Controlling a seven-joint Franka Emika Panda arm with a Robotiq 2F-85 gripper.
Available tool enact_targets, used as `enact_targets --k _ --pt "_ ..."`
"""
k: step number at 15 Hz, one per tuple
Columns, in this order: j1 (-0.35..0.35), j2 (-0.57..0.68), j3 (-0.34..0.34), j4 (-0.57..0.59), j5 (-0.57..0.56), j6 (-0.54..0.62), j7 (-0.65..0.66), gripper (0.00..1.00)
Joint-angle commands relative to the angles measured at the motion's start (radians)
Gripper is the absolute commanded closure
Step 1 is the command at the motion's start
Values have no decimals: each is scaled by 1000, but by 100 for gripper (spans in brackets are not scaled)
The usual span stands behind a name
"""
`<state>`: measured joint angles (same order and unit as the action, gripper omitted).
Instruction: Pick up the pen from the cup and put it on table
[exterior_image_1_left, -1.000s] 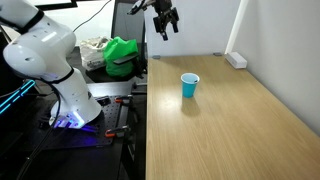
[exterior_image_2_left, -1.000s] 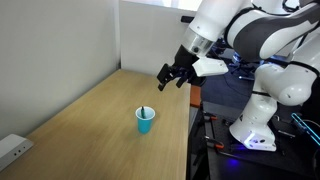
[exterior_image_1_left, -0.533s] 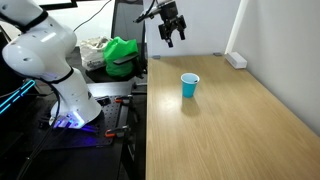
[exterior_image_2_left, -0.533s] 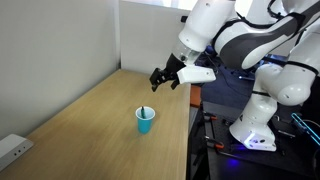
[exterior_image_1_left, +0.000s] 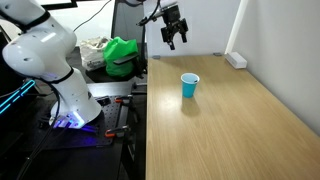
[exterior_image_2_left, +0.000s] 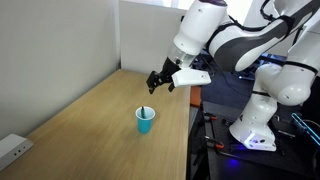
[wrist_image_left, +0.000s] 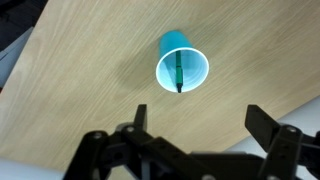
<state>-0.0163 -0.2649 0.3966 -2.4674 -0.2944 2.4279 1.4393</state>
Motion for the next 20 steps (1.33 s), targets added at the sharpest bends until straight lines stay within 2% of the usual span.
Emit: enact_targets --k 1,6,11,16,20 --pt "33 -10 -40 -13 -9 3 20 0" --pt "23 8 -47 -3 -49 4 56 0" --pt "12 67 -24 41 -192 -35 191 0" --pt "46 170 -45 99 -293 -37 271 0" --pt "91 257 -75 146 -322 -37 288 0"
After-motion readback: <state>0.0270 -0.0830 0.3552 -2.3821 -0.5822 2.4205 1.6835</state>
